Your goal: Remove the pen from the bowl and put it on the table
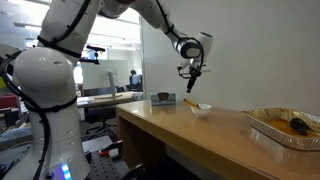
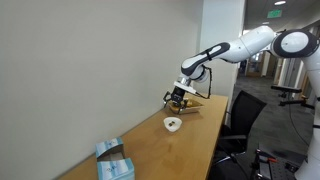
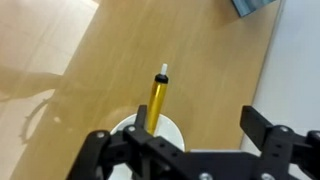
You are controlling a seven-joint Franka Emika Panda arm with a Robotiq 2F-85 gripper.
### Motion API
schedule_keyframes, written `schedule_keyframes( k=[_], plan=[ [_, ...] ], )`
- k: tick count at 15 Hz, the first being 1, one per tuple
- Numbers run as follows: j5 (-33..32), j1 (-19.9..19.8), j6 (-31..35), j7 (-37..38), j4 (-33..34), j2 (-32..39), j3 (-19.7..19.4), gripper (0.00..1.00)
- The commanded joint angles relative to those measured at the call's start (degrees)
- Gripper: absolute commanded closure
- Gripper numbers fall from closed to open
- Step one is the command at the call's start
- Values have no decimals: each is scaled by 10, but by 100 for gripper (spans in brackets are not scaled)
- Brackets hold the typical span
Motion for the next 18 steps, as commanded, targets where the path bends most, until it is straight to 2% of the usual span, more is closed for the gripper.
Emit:
schedule_keyframes(
  k=[1, 12, 13, 18],
  plan=[
    [21, -2, -31, 26, 32, 33, 1, 0],
    [61, -3, -46, 26, 32, 83, 7, 0],
    [60, -2, -45, 27, 35, 87, 5, 3],
    [51, -1, -58, 30, 49, 108, 3, 47]
  ],
)
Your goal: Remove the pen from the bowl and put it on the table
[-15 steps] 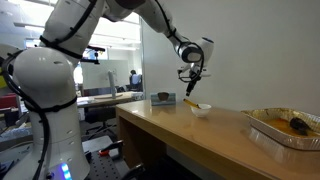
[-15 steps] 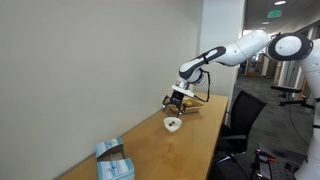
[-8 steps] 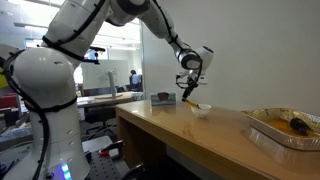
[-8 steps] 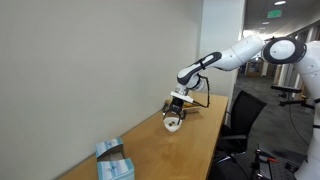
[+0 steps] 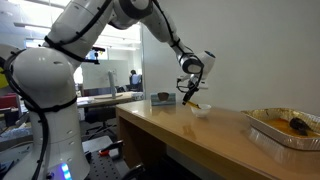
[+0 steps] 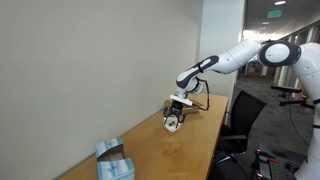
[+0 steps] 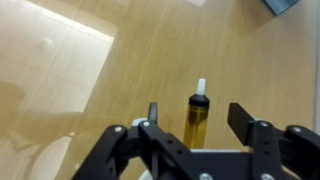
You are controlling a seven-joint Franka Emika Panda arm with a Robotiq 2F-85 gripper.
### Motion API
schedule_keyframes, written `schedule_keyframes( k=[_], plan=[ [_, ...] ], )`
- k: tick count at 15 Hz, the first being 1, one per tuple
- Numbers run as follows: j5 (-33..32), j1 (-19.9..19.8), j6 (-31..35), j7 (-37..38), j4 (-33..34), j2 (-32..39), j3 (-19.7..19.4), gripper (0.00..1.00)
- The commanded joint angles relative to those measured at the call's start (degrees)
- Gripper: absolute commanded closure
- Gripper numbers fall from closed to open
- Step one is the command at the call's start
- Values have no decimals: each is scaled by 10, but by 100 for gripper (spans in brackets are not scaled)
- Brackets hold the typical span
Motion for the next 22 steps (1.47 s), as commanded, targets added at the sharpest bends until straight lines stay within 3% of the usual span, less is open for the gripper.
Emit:
schedule_keyframes(
  k=[1, 7, 17, 22],
  plan=[
    [1, 2, -28, 12, 22, 17, -3, 54],
    [-17, 6, -43, 11, 34, 26, -6, 99],
    [-65, 29, -69, 21, 53, -2, -7, 98],
    [-92, 53, -65, 23, 26, -64, -5, 98]
  ],
)
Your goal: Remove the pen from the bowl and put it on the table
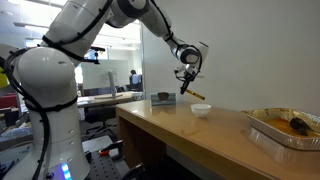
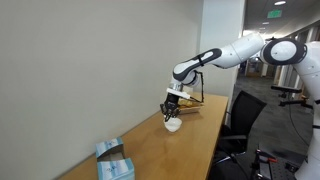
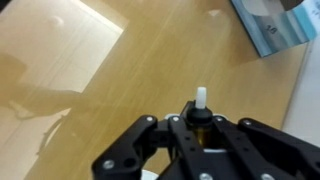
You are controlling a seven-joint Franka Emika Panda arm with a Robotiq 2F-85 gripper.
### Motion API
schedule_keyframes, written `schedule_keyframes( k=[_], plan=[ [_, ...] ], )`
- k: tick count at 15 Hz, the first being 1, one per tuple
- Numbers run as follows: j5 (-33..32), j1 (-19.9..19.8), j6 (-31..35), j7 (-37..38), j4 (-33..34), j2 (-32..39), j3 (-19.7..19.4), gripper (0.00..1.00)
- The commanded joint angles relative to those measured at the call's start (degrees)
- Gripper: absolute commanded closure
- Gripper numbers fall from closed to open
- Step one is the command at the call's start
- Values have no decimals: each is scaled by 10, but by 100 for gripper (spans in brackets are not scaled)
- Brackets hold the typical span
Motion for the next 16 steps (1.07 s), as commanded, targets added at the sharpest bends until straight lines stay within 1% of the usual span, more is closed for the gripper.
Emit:
schedule_keyframes(
  k=[1, 2, 5, 7, 10, 13, 15, 16],
  plan=[
    [-37, 22, -6, 23, -42, -60, -10, 98],
    [-52, 28, 2, 23, -56, -77, -12, 98],
    [-134, 47, 34, 35, -129, -144, -28, 98],
    [-162, 44, 56, 37, -185, -188, -30, 98],
    [-181, 31, 67, 30, -265, -254, -28, 98],
    [-174, 12, 81, 21, -340, -310, -27, 98],
    [-179, -4, 99, 13, -382, -338, -29, 98],
    [-193, -14, 103, 12, -398, -346, -31, 98]
  ],
)
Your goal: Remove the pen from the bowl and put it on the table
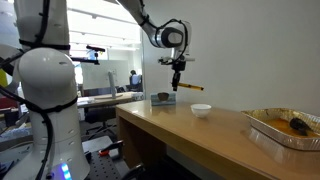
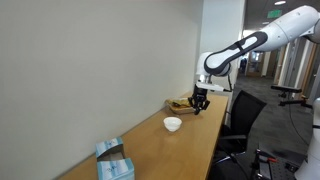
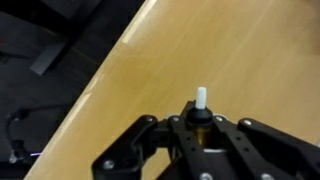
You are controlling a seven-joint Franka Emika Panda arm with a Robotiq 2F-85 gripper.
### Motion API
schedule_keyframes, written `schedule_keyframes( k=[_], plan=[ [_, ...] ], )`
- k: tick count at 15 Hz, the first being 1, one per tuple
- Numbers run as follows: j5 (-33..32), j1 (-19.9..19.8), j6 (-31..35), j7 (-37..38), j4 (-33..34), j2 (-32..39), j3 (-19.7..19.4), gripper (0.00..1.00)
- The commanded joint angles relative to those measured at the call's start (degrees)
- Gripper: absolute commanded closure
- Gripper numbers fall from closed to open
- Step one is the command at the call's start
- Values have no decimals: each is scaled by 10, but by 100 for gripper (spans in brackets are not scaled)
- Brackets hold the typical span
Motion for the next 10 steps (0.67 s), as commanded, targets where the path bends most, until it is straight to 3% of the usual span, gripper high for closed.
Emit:
schedule_keyframes(
  k=[1, 5, 10],
  plan=[
    [-32, -27, 45, -22, -69, -45, -3, 98],
    [-44, -63, 69, -106, -72, -15, -21, 98],
    [-34, -79, 76, -183, -24, 57, -33, 98]
  ],
)
